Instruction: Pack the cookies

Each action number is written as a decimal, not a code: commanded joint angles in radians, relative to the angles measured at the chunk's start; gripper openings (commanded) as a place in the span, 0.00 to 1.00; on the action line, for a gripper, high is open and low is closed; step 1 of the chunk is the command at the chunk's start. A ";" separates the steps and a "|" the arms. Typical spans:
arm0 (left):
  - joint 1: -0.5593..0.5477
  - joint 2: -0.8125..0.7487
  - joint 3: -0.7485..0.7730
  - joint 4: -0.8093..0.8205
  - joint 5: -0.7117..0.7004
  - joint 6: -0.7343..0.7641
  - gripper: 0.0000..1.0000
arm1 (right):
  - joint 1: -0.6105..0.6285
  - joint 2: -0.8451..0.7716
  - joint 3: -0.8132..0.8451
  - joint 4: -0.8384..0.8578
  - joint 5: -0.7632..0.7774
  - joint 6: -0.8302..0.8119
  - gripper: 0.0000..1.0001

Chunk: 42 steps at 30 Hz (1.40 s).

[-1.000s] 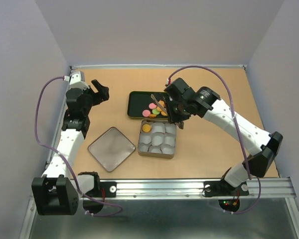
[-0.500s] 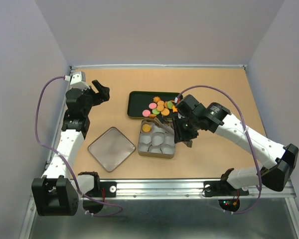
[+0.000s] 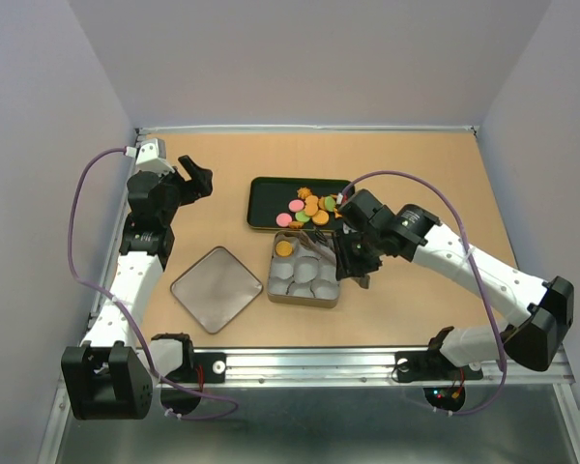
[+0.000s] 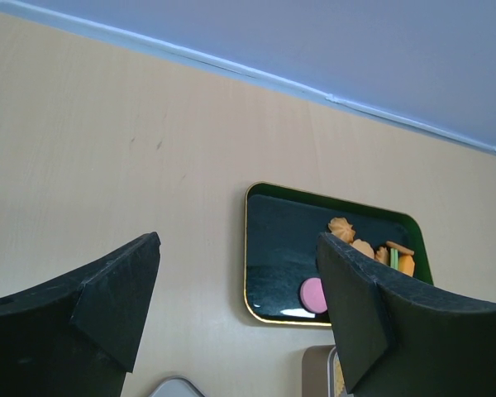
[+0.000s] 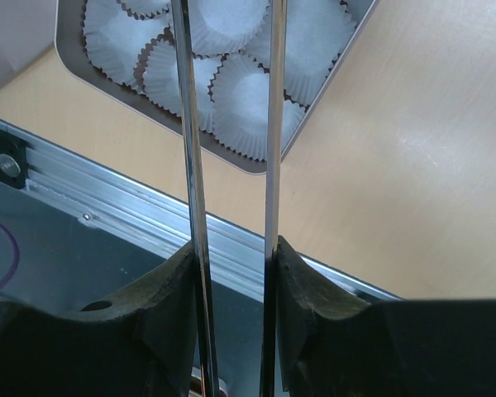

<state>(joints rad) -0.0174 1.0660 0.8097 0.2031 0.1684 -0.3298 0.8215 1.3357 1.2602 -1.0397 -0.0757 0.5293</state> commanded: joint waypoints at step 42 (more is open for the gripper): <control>0.004 -0.044 -0.012 0.035 0.002 0.017 0.86 | 0.007 0.143 0.306 0.041 0.177 -0.002 0.53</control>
<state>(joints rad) -0.0174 1.0496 0.8089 0.2008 0.1680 -0.3298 0.8246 1.4242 1.4879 -1.0058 0.0444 0.5526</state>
